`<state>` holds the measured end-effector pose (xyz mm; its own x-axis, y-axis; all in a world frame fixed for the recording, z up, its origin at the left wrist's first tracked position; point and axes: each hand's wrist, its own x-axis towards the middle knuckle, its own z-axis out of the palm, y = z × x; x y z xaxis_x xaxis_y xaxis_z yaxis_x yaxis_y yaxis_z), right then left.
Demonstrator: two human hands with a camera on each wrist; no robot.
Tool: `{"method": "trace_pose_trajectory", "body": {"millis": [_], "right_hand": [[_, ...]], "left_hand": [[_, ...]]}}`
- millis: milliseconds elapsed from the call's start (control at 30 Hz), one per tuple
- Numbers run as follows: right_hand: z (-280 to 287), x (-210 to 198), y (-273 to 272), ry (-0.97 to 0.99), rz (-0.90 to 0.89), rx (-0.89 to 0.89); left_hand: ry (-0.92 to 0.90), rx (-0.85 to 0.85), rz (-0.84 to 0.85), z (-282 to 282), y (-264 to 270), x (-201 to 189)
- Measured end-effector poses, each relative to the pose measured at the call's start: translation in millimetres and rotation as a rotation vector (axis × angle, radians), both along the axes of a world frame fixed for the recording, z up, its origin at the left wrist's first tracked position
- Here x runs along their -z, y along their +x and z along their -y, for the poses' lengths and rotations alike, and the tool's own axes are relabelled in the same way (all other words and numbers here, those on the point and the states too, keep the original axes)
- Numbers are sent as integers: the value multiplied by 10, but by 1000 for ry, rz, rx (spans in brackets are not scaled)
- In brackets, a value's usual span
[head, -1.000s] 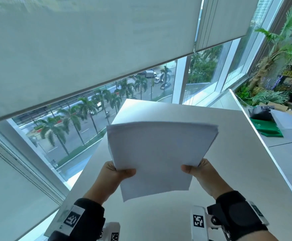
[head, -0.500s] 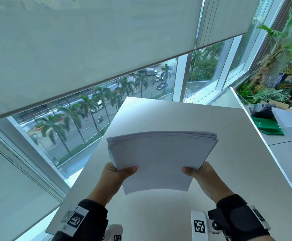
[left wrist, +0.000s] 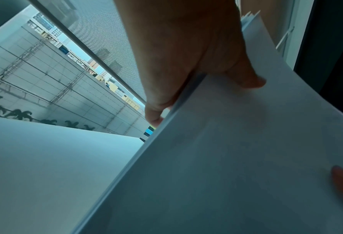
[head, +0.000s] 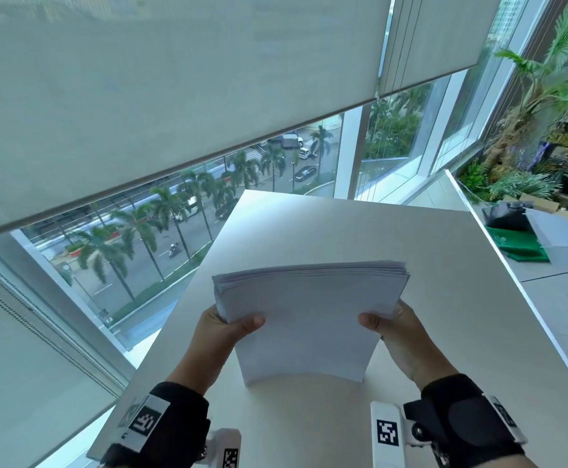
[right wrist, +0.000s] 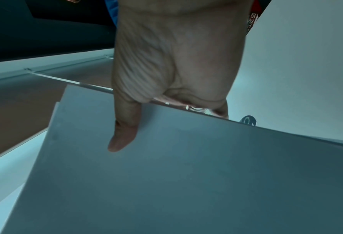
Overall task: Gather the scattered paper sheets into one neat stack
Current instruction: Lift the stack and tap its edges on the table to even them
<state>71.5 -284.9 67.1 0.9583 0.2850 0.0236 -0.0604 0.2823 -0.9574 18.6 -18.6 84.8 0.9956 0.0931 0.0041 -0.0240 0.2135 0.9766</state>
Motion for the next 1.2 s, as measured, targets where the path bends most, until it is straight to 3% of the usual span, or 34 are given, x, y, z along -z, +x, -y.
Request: {"method": "trace_pose_trajectory", "body": {"millis": [433,700,1033,1200], "right_hand": [[-41,-51,44,-56,35,62],[-52,-43,49,-1,11,88],[-53,-27,30,4,0,95],[-62,-50,-18,3,13,110]], "left_hand": [[-5,-15,128,42,81,-119],[-148,-81,139,-197,-39,88],[140,-362,249,-129,-75,-34],[124,-380,252,-113,-47,-161]]}}
